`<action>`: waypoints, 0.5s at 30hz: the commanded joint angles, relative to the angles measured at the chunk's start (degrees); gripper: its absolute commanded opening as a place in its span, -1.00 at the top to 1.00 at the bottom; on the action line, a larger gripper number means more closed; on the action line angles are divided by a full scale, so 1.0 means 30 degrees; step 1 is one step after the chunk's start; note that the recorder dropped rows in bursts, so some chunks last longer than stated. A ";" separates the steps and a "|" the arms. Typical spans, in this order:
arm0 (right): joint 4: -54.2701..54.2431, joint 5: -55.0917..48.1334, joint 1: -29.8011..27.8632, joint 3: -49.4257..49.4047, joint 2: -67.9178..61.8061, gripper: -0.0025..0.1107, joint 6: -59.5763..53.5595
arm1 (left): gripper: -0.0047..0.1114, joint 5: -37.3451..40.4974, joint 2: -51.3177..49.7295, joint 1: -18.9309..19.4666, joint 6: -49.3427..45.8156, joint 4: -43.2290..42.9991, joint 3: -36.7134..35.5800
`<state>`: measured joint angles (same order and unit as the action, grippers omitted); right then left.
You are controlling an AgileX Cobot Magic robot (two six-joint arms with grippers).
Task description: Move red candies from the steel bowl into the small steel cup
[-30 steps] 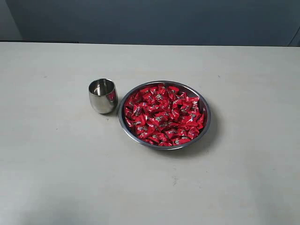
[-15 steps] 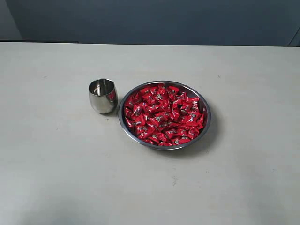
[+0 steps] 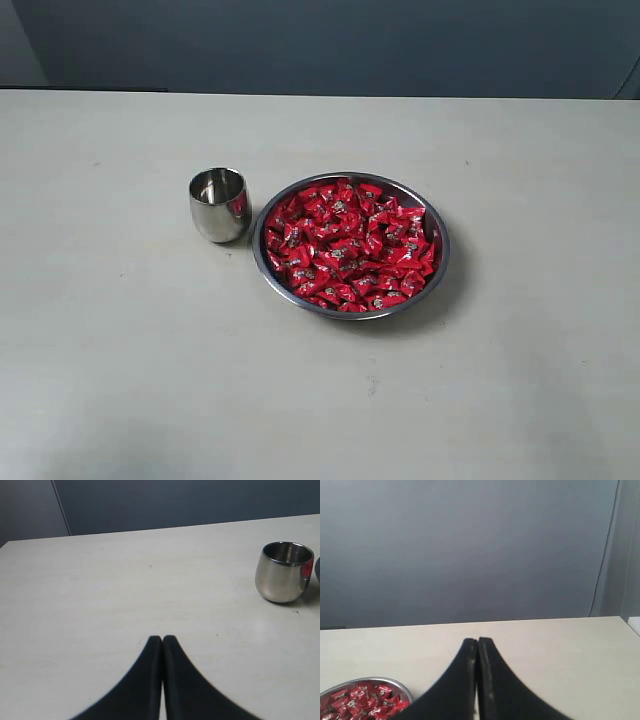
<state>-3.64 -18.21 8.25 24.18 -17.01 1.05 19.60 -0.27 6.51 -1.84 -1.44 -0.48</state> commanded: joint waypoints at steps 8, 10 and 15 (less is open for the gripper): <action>0.0021 0.0781 -0.0077 0.0142 -0.0043 0.96 0.0006 | 0.91 -0.0096 0.0091 -0.0104 0.0051 -0.0038 0.0159; -0.0321 0.1115 -0.0077 0.0142 -0.0043 0.96 0.0006 | 0.91 -0.0096 0.0091 -0.0104 0.0051 -0.0038 0.0159; -0.1728 0.1256 -0.0077 0.0142 -0.0043 0.96 0.0006 | 0.91 -0.0096 0.0091 -0.0104 0.0051 -0.0038 0.0159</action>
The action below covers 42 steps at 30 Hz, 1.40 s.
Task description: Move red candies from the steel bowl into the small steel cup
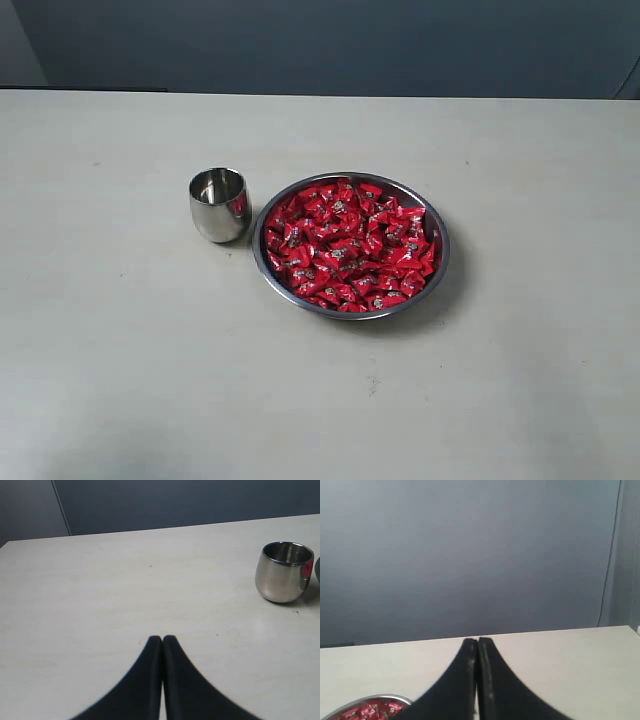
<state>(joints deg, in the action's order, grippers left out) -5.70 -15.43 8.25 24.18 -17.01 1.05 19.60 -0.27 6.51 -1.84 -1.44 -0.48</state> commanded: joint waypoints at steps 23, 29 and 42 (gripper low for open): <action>-0.2280 0.0044 -0.0077 0.0142 -0.0043 0.96 0.0006 | 0.91 -0.0096 0.0091 -0.0104 0.0051 -0.0038 0.0159; -0.2319 0.0044 -0.0077 0.0142 -0.0043 0.96 0.0006 | 0.91 -0.0096 0.0091 -0.0104 0.0051 -0.0038 0.0159; -0.2569 0.0044 -0.0077 0.0142 -0.0043 0.96 0.0006 | 0.91 -0.0130 0.0091 -0.0104 0.0051 -0.0038 0.0159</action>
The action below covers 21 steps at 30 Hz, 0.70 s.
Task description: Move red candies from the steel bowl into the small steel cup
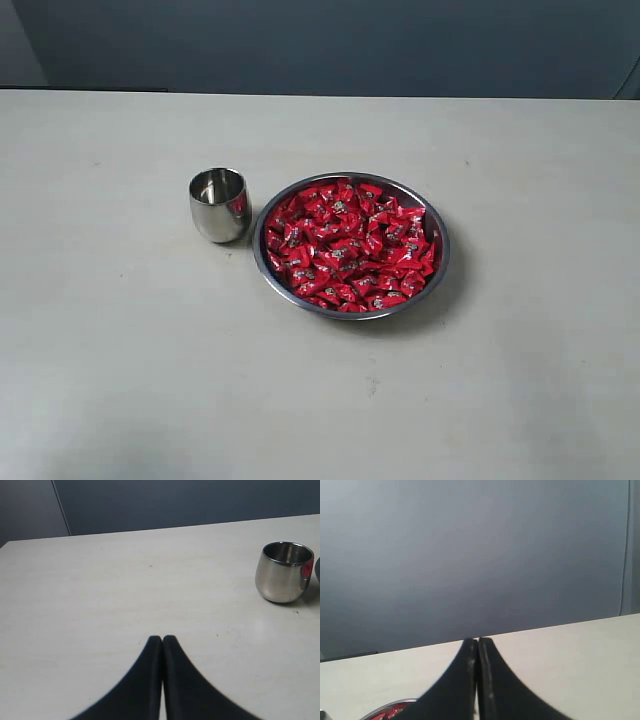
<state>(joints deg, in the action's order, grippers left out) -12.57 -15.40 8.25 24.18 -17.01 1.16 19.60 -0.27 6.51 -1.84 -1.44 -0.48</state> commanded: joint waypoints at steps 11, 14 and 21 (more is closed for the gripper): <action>-0.1611 0.0034 -0.0077 0.0142 -0.1052 0.97 -0.0030 | 0.91 -0.0130 0.0091 -0.0104 0.0051 -0.0038 0.0159; -0.2739 0.0034 -0.0077 0.0142 -0.1844 0.97 -0.0185 | 0.91 -0.0130 0.0091 -0.0104 0.0051 -0.0038 0.0159; -0.3986 -0.0479 -0.0077 0.0600 -0.4052 0.97 -0.4523 | 0.91 -0.0130 0.0091 -0.0104 0.0051 -0.0038 0.0159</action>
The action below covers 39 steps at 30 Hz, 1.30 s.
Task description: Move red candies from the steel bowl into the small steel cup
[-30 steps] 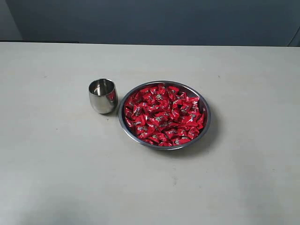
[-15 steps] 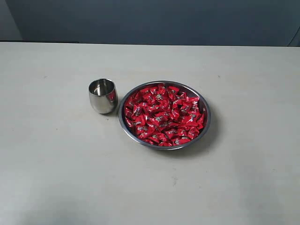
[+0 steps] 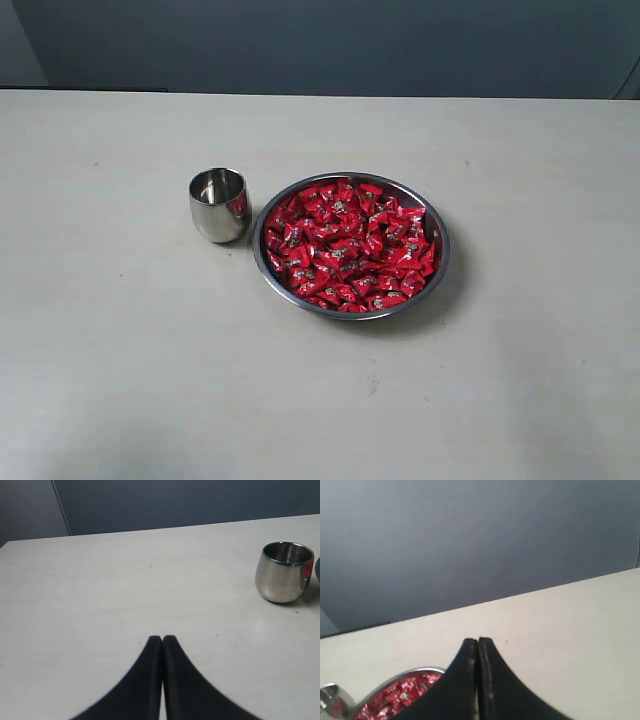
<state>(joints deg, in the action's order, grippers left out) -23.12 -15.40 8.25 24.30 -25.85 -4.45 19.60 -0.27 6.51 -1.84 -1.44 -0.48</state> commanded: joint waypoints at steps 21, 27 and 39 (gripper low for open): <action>-0.0368 -0.8880 0.2351 0.9771 -1.5453 0.69 -0.9018 | 0.91 -0.0087 0.0091 -0.0104 0.0051 -0.0038 0.0159; 0.0258 -0.9768 0.5223 1.2561 -1.9981 -0.05 -0.9018 | 0.91 -0.0087 0.0091 -0.0104 0.0051 -0.0038 0.0159; 0.1629 -1.0320 1.0991 1.7517 -2.7090 -0.05 -0.8271 | 0.91 -0.0087 0.0091 -0.0104 0.0051 -0.0038 0.0159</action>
<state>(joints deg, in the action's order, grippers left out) -19.04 -45.34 39.80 74.84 -105.05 -29.94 19.60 -0.27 6.51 -1.84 -1.44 -0.48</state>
